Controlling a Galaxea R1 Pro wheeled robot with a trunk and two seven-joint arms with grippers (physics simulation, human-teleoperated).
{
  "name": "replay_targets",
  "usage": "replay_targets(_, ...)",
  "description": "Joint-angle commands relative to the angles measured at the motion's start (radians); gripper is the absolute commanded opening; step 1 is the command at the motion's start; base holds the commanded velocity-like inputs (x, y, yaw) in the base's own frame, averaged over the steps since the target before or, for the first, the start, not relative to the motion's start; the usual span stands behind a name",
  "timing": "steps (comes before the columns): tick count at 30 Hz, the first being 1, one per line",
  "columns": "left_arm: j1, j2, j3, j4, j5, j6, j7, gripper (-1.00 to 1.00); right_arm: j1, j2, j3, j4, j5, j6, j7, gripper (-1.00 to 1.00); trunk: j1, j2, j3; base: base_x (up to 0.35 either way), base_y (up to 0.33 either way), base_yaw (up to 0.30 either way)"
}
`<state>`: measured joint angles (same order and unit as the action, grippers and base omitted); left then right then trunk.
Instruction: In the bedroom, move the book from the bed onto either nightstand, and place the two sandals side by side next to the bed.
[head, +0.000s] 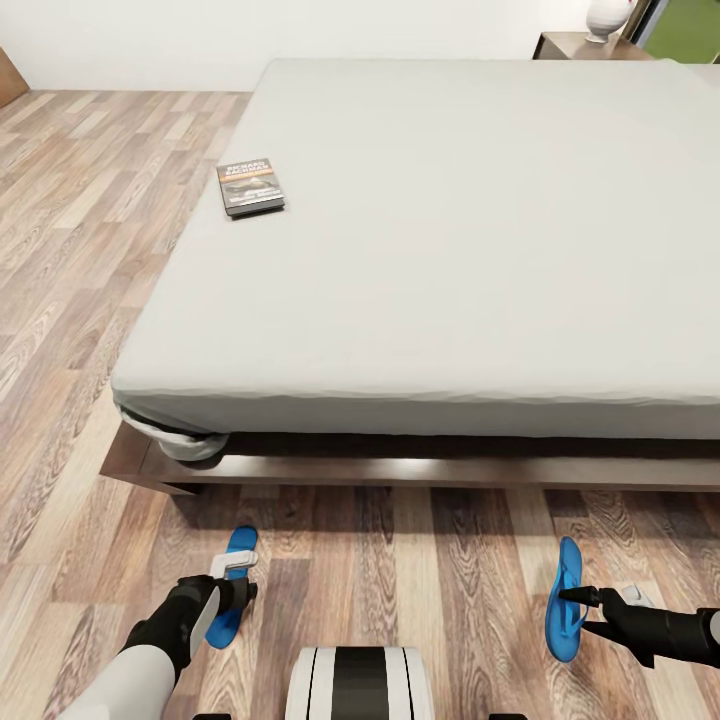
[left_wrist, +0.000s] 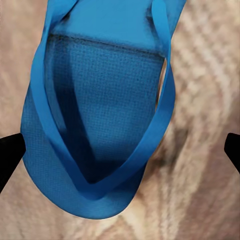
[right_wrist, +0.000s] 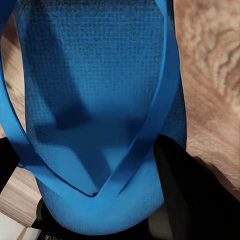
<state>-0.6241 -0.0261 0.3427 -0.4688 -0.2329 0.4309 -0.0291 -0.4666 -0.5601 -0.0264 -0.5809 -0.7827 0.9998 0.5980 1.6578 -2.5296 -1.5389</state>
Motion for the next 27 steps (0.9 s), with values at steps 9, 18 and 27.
replay_targets(9,0.000,-0.001,0.007,-0.002,-0.008,0.006,-0.003,1.00,-0.001,0.000,-0.003,0.000,0.005,0.005,0.003,-1.00,-0.003,0.001,0.026,0.000,0.000,0.000)
replay_targets(18,0.000,-0.001,0.007,-0.002,-0.008,0.006,-0.003,1.00,-0.001,0.000,-0.003,0.001,0.005,0.005,0.003,-1.00,-0.007,0.003,0.061,0.000,0.000,0.000)
replay_targets(27,0.000,0.000,0.008,-0.002,-0.007,0.008,-0.006,1.00,-0.001,0.000,-0.003,0.002,0.005,0.005,0.003,-1.00,-0.009,0.004,0.073,0.000,0.000,0.000)
